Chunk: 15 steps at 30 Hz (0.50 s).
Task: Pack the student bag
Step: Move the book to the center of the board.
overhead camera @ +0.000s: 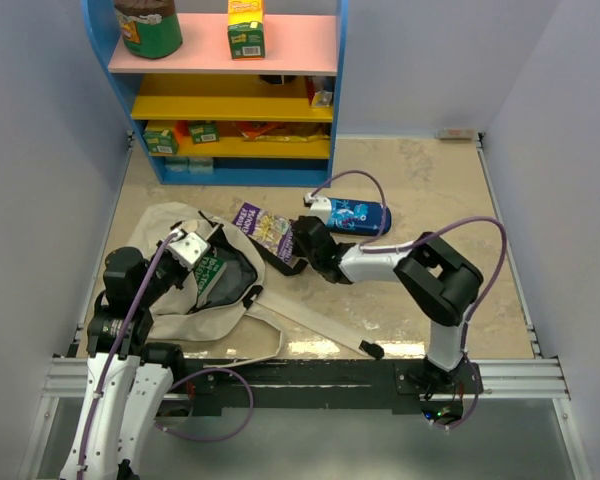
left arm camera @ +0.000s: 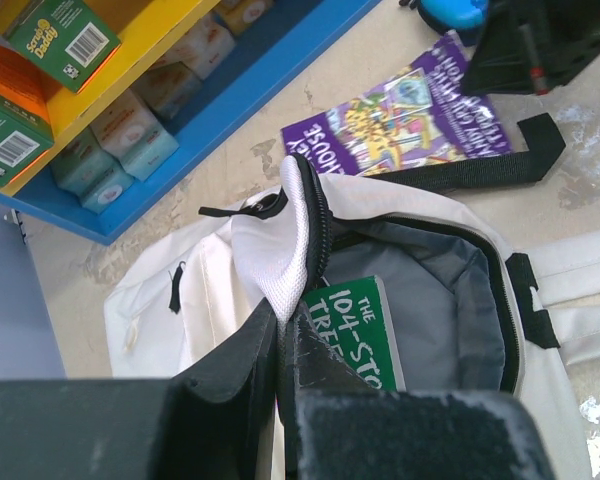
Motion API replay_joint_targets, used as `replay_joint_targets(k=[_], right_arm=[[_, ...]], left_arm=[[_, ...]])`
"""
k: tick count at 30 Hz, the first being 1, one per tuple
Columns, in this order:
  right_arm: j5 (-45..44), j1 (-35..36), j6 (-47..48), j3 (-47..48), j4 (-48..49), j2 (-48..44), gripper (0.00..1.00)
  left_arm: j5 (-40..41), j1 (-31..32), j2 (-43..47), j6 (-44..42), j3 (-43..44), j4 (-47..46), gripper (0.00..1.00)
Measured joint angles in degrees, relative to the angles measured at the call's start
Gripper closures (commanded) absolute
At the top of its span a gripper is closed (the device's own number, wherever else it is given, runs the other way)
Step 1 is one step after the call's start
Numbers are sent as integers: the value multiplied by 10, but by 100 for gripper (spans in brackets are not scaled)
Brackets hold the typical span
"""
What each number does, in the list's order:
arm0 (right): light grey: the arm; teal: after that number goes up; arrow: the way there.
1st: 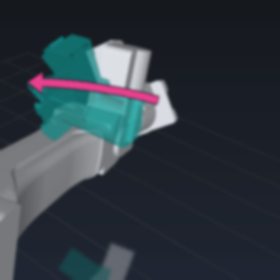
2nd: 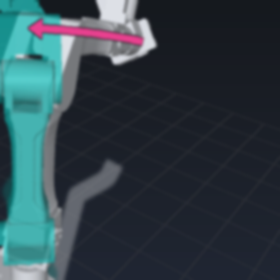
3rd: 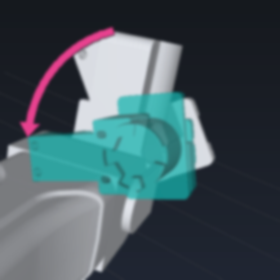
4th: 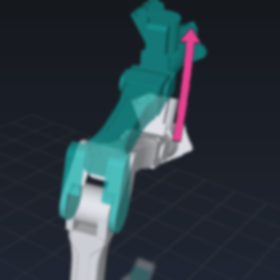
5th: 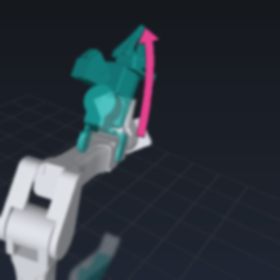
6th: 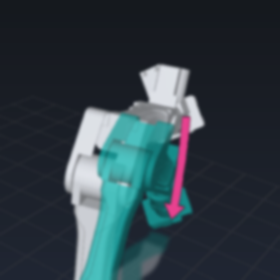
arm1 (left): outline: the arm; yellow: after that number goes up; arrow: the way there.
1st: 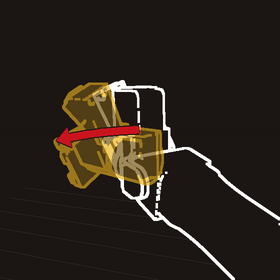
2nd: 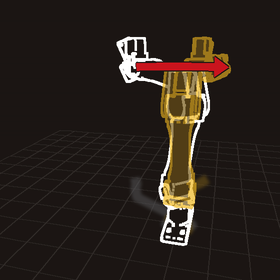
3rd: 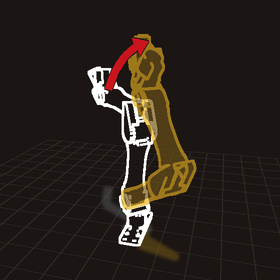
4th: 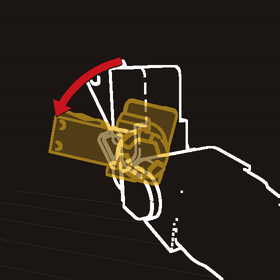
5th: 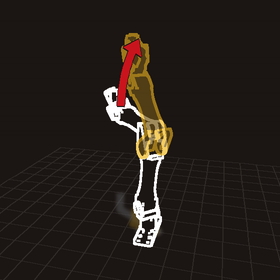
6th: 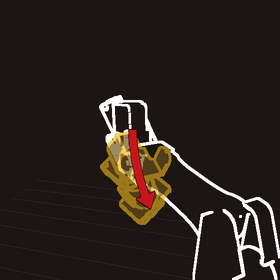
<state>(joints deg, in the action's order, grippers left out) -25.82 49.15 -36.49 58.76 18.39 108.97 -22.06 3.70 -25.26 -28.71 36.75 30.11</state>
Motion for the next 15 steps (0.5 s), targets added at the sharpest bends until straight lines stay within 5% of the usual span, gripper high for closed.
replay_joint_targets(k=[15], right_arm=[[-38,83,-103,-287,-90,-328,95]], left_arm=[[-2,0,0,9,5,0,100]])
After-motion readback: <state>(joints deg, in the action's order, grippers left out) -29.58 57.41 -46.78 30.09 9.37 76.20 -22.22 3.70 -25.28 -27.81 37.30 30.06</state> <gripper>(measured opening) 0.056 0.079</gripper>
